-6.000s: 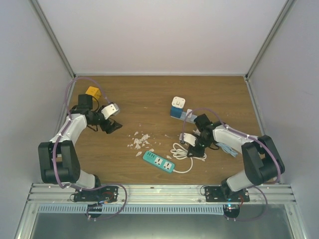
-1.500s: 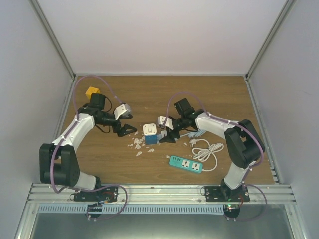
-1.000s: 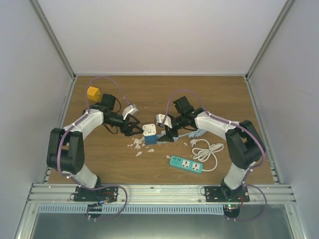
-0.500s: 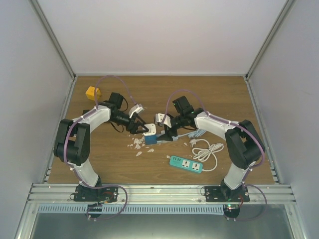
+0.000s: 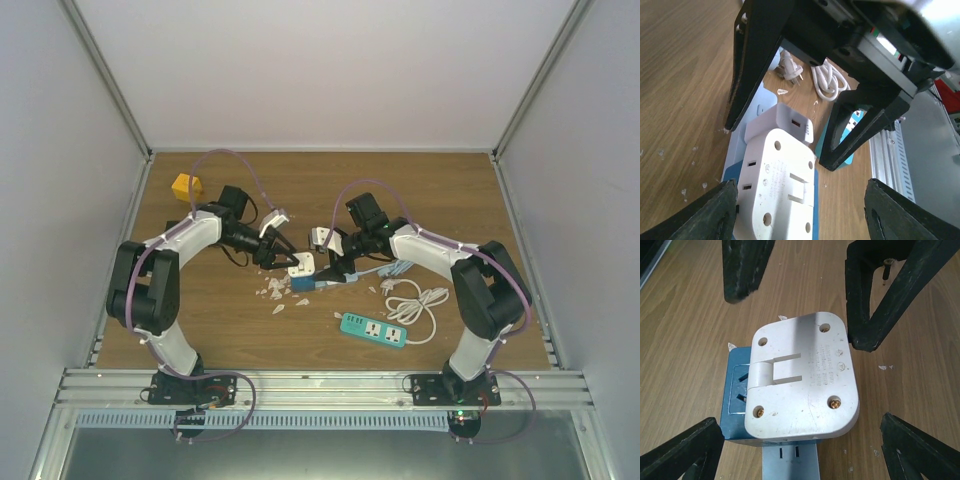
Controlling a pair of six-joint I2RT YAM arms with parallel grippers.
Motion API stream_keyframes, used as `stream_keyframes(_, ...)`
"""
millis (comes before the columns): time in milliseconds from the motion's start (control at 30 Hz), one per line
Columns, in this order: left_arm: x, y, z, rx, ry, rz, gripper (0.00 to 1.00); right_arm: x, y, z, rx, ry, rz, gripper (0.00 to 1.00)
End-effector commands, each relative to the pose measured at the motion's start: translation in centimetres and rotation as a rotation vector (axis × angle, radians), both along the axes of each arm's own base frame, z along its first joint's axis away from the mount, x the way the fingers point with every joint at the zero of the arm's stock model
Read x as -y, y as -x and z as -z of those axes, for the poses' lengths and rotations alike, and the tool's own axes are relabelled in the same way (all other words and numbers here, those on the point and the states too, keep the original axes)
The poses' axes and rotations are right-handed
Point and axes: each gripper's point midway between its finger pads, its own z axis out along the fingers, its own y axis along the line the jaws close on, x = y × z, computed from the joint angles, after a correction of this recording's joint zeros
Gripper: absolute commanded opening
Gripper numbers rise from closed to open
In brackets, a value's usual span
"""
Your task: Pull the plug off the socket
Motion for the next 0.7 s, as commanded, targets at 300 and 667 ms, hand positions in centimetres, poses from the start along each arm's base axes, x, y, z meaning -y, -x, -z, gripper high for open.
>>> stream_keyframes(300,0.1,0.1,-2.9,0.101,0.047,-0.004,0.74,-1.2,1.0,-0.9,-0.053,-0.058,-0.059,0.67)
stream_keyframes(667,-1.3,-1.6,1.2,-0.027,-0.055,-0.102,0.87,-1.3,1.0,-1.6,-0.033,-0.070,-0.068,0.59)
